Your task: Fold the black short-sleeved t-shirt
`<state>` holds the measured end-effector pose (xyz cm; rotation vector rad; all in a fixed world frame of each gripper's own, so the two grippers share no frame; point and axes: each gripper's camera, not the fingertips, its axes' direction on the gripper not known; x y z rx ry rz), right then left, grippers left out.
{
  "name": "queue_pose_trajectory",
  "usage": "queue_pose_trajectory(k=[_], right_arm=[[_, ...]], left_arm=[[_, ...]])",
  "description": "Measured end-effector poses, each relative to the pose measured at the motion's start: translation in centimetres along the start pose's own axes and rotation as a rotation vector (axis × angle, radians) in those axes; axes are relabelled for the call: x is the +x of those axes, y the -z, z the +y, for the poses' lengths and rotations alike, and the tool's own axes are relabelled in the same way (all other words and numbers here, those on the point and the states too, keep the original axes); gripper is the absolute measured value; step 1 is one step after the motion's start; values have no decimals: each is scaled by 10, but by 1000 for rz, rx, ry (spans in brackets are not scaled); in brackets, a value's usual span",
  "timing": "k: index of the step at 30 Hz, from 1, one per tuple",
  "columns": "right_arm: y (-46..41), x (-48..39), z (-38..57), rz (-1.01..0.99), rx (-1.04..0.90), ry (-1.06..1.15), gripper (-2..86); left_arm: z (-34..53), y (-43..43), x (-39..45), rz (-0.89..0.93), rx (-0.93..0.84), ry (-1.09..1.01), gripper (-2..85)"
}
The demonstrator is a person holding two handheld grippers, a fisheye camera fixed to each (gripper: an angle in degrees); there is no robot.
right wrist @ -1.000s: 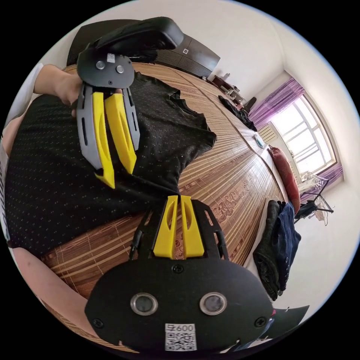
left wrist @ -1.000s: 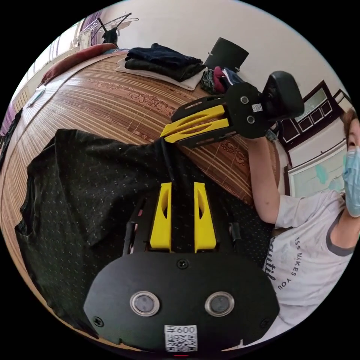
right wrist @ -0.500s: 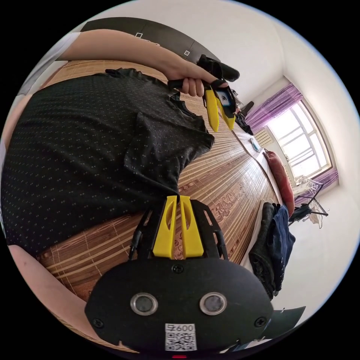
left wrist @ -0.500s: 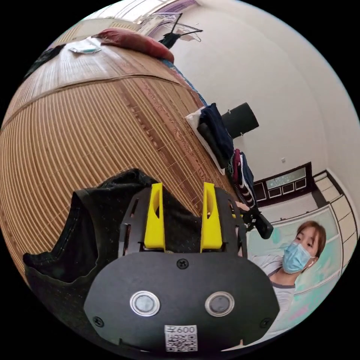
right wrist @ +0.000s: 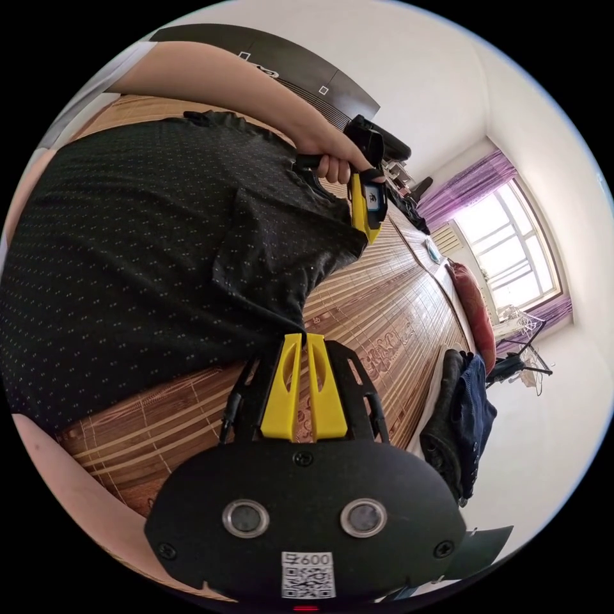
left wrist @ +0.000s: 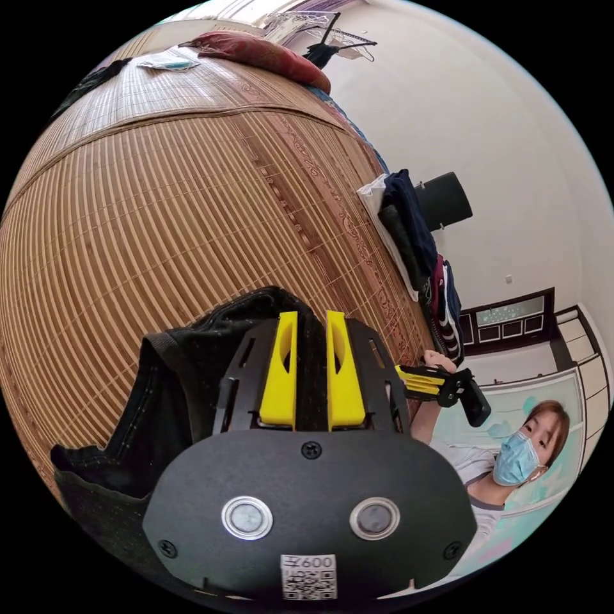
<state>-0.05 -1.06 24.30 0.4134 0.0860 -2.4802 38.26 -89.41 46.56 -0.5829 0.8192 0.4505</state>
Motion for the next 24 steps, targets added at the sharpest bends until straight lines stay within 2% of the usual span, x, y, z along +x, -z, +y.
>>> queue_pose_trajectory(k=[4,9,14,20,24], right_arm=[[0,-7,-1,8,2,8,-9],[1,-16,-3,19,4,17,-9],[3,-21,-4,7,4,11,-9],[13,-40,9,97,60,97,-9],[12,-41,7,78,50,86,-9]], left_arm=[[-22,6,19,-180,12,-45,24],[-49,15,31,-207,42,-78,21],[-72,5,28,-254,-46,-94,25],[-72,23,-3,-77,78,-61,23],[-79,28,4,-123,141,-104,25]])
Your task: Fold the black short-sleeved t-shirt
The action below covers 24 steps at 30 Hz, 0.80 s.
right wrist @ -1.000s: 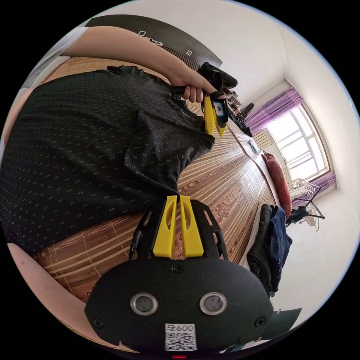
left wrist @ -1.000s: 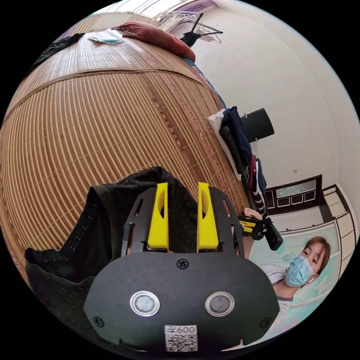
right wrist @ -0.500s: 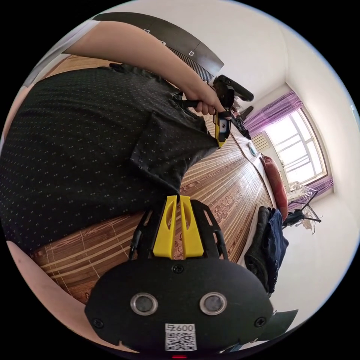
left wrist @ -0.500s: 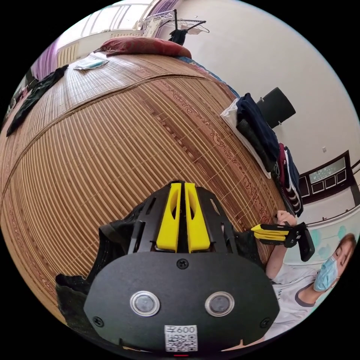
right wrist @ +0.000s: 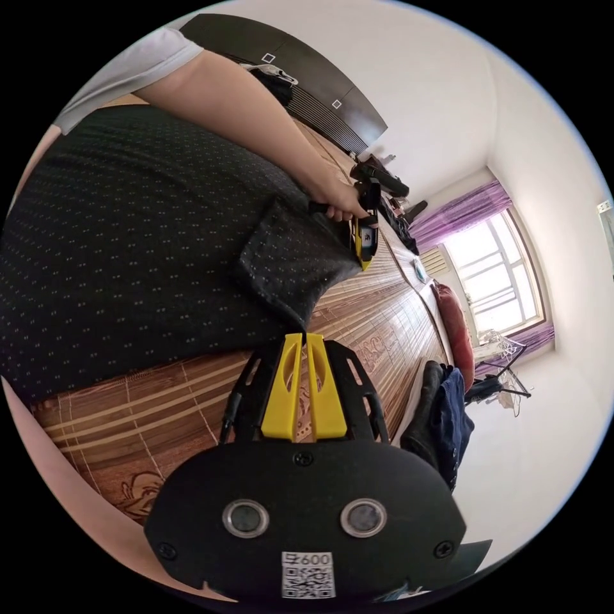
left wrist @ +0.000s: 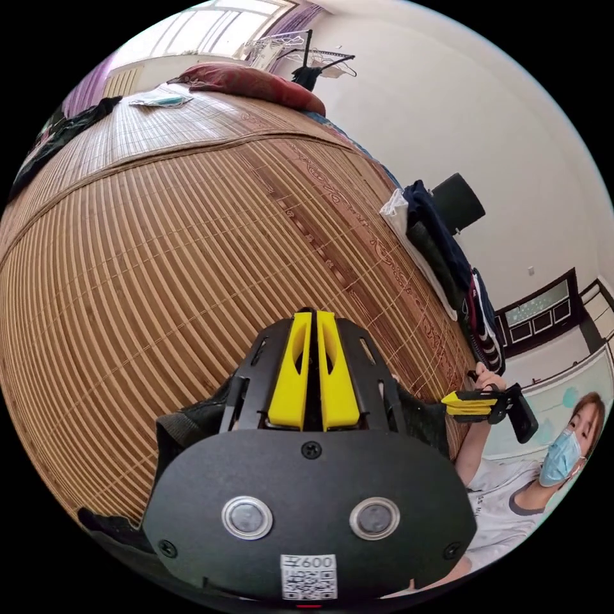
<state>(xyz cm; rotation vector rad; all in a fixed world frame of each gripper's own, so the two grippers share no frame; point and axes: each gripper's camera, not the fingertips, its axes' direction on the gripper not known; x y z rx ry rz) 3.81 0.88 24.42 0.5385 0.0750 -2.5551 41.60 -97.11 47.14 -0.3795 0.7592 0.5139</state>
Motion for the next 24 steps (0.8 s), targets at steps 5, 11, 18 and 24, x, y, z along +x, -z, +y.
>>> queue_pose_trajectory(k=[5,11,18,24], right_arm=[[2,-12,-1,32,11,40,-9],[5,-14,-3,18,9,28,-9],[7,-15,-4,20,9,28,-9],[9,-14,-3,25,9,31,-9]], left_arm=[[-24,3,-1,-1,-68,56,24],[-45,16,-22,97,-173,155,23],[-59,51,-29,225,-113,174,22],[-67,52,-25,75,-180,160,11]])
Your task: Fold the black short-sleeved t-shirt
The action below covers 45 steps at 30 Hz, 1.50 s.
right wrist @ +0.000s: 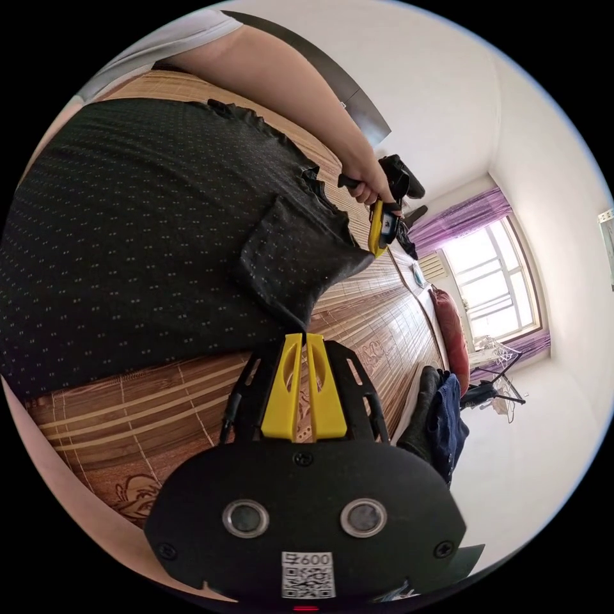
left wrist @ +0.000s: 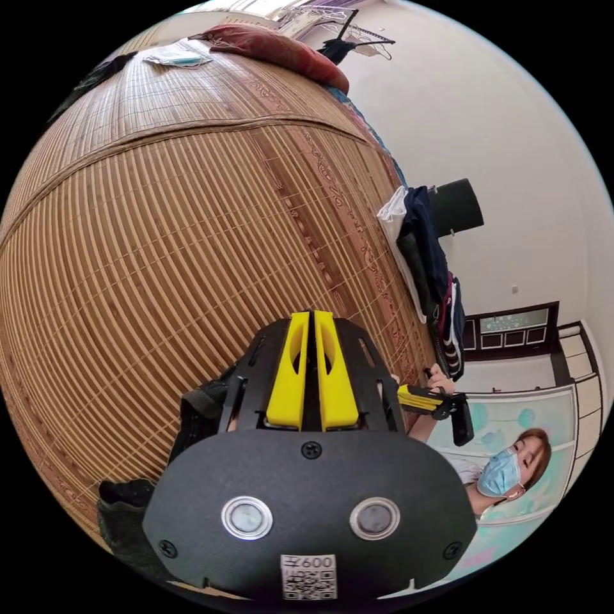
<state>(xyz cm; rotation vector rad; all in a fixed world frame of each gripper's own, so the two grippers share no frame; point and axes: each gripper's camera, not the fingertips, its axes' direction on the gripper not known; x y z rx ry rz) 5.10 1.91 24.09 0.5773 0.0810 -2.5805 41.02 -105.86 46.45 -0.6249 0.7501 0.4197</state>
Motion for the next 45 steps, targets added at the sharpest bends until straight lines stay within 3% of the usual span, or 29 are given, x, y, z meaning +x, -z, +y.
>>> queue_pose_trajectory(k=[2,7,9,12,14,25,28,32,36,39,41,43,45], right_arm=[[1,2,1,1,1,1,-9],[2,7,4,4,2,4,-9],[2,10,6,4,2,5,-9],[3,15,9,6,2,6,-9],[3,18,12,23,4,18,-9],[11,54,43,13,16,13,-9],[14,88,53,-42,-3,-126,-9],[8,167,76,-351,-44,-453,-9],[-12,218,124,-525,-90,-719,-9],[-14,263,154,-622,64,-976,-8],[-29,292,165,-796,312,-1152,-9],[-53,300,164,-970,444,-1176,-9],[-84,306,162,-1084,377,-1258,-9]], left_arm=[[1,-2,0,-41,29,6,7],[13,10,-2,154,217,-21,3],[14,13,6,176,192,-72,3],[9,-4,20,216,-10,-210,3],[10,-13,20,120,-74,-187,3],[29,-34,7,32,21,-130,1],[42,-36,1,38,73,-121,4],[54,-38,-10,76,130,-128,4],[64,-42,-35,213,178,-76,5],[72,-41,-28,161,206,-92,4],[72,-41,-25,137,201,-97,4],[73,-42,-26,136,202,-98,5],[75,-44,-31,160,203,-89,5]])
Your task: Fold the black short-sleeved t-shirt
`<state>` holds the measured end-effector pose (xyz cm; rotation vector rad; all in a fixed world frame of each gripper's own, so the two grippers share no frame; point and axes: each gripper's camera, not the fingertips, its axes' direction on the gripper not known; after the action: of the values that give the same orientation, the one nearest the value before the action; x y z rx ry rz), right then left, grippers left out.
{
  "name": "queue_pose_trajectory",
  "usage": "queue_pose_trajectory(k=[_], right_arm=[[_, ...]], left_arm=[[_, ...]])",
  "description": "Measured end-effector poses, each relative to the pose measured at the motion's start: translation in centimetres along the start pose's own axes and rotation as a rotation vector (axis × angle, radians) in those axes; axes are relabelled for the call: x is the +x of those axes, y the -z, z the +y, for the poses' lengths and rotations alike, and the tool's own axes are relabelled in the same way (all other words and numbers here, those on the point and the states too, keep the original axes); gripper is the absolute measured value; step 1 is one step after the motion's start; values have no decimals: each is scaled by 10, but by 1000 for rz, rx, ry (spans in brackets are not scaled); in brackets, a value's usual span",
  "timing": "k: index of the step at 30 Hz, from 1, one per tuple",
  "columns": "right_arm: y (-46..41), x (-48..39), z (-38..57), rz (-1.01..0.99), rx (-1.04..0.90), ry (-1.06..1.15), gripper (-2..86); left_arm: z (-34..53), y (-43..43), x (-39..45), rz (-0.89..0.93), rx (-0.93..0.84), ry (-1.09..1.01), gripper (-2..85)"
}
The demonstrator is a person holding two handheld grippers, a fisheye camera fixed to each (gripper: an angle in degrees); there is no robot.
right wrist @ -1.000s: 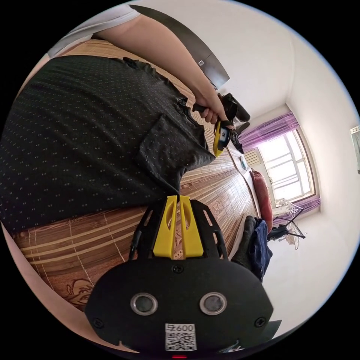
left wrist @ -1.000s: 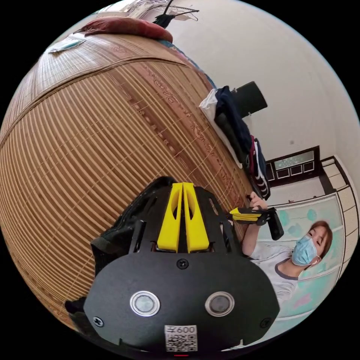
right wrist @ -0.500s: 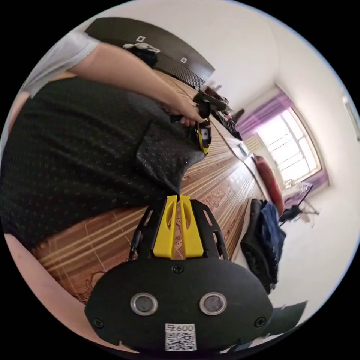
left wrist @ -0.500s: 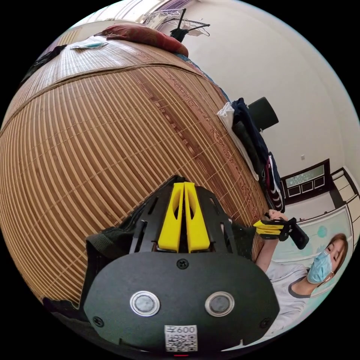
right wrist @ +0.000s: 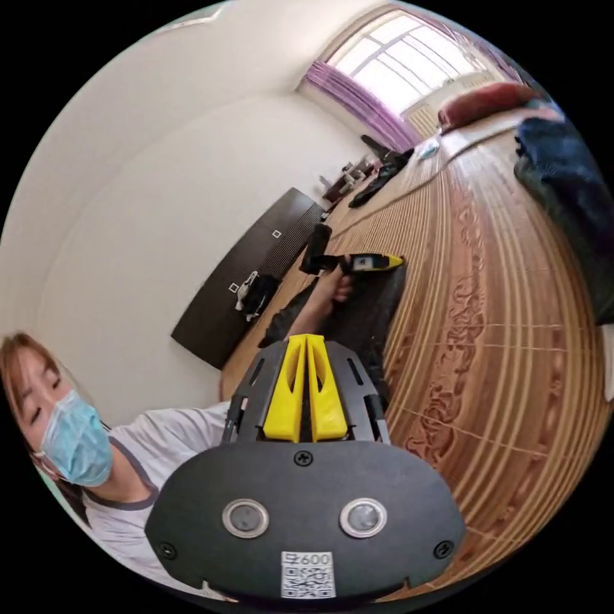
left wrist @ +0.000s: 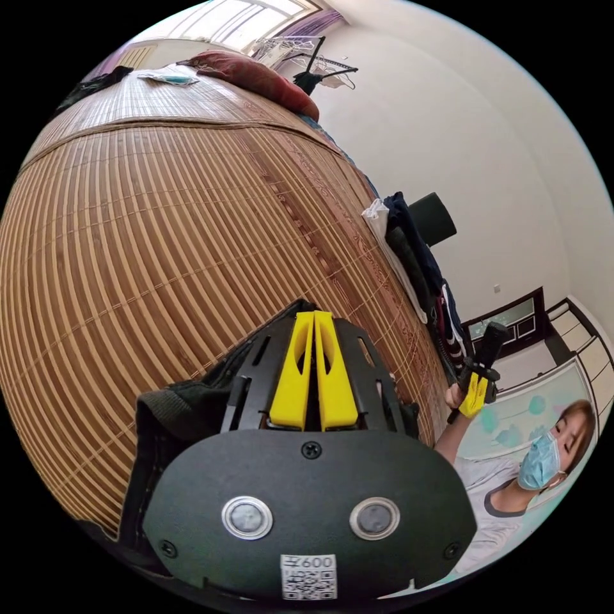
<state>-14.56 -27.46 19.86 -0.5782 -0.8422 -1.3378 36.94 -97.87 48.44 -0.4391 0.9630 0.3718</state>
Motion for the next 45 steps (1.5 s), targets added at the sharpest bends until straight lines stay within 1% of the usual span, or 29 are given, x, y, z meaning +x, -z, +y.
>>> queue_pose_trajectory(k=[1,2,4,6,7,10,15,16,17,19,21,23,26,28,31,35,38,39,40,41,42,43,44,45], right_arm=[[-6,12,-7,75,-20,-80,-9],[-13,18,-13,217,-76,-124,-9],[-20,24,-20,413,-185,-148,-8],[-13,28,-26,383,-203,-174,-9],[-4,28,-29,391,-173,-186,-9],[6,31,-37,371,-162,-176,-9],[4,14,-55,445,-188,-118,-9],[8,4,-58,432,-165,-69,-9],[13,-4,-61,357,-126,-19,-9],[13,-5,-66,254,-113,-3,-9],[2,0,-71,298,-181,-33,-9],[-14,6,-75,467,-284,-71,-9],[-14,7,-80,471,-293,-128,-9],[-15,-1,-83,507,-302,-117,-8],[-24,-11,-90,564,-325,-96,-8],[-27,-15,-96,560,-326,-69,-9],[-24,-11,-98,518,-311,-77,-9],[-23,-11,-98,512,-310,-78,-9],[-23,-11,-99,503,-307,-78,-9],[-23,-11,-100,498,-306,-77,-9],[-23,-11,-100,496,-306,-75,-9],[-23,-12,-100,490,-306,-66,-9],[-22,-11,-101,479,-301,-74,-9],[-22,-10,-101,475,-300,-78,-9]], left_arm=[[1,0,-2,8,1,3,5],[2,0,-2,9,1,3,5],[3,-1,-2,-1,0,0,6],[5,-1,1,-24,0,-9,6],[6,-2,2,-34,-1,-13,6],[8,-2,3,-44,2,-15,6],[12,-3,2,-52,6,-17,6],[12,-3,1,-51,6,-17,6],[13,-4,0,-48,6,-15,5],[15,-4,-1,-44,8,-13,5],[16,-4,-2,-47,9,-16,5],[18,-4,0,-62,8,-23,5],[19,-4,4,-93,9,-36,5],[21,-4,5,-111,12,-43,5],[24,-2,13,-196,36,-53,6],[26,-2,19,-253,35,-77,5],[28,5,2,-167,47,-47,5],[29,8,-13,-72,57,-21,5],[31,11,-22,-13,70,-3,4],[38,18,-42,96,126,43,4],[49,29,-55,158,218,85,3],[62,44,-62,180,335,106,2],[69,51,-64,172,395,114,2],[82,62,-62,142,496,122,2]])
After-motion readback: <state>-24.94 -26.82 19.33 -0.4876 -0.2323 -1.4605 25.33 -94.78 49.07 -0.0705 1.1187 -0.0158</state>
